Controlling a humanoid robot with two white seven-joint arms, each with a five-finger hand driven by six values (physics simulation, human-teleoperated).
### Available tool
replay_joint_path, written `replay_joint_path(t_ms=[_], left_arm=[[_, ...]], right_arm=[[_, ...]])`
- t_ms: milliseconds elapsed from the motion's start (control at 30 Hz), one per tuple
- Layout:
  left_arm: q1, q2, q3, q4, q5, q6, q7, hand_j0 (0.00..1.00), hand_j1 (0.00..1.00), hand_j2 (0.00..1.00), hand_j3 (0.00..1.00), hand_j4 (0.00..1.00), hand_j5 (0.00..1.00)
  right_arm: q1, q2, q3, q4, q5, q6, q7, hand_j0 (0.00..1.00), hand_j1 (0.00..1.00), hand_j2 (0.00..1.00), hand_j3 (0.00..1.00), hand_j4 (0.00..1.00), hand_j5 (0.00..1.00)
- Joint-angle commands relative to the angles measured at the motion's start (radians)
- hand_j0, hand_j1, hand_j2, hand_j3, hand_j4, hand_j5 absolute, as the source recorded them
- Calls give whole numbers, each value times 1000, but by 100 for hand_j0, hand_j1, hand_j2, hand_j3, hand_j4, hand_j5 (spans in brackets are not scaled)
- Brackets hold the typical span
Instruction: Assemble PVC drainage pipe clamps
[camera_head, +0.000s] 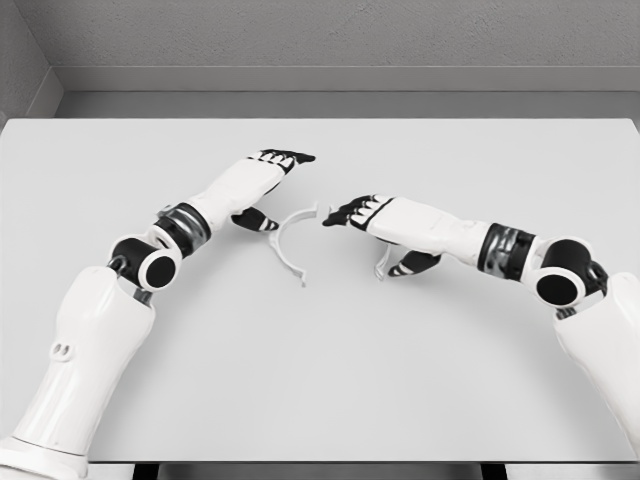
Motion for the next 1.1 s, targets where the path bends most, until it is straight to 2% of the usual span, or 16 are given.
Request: replay_joint_path(t_ms=[0,200,400,733,800,933,1067], left_arm=[[0,-2,-1,-5,4,0,1,100,100,100,100,100,100],[2,-9,-1,-6,3,0,1,100,100,100,100,100,100],[2,-20,-3,-8,3,0,1,100,100,100,100,100,100],[2,-9,14,-8,6,-1,1,100,100,100,100,100,100],[3,-8,15,-8,6,-1,1,100,100,100,100,100,100],[9,9,18,-16,10,-1,1,100,100,100,100,100,100],[11,20,26,-16,14,-4,1,100,100,100,100,100,100]], right_arm=[[0,4,3,1,-4,4,0,100,100,100,100,100,100],[2,0,3,4,12,4,0,100,100,100,100,100,100],[-2,-54,-7,1,10,4,0,100,100,100,100,100,100],[-44,-83,-9,8,10,-4,0,100,100,100,100,100,100],[-46,-109,-9,15,12,-4,0,100,100,100,100,100,100],[-61,-100,0,67,12,-2,0,100,100,100,100,100,100],[-63,-85,16,82,13,-2,0,100,100,100,100,100,100]])
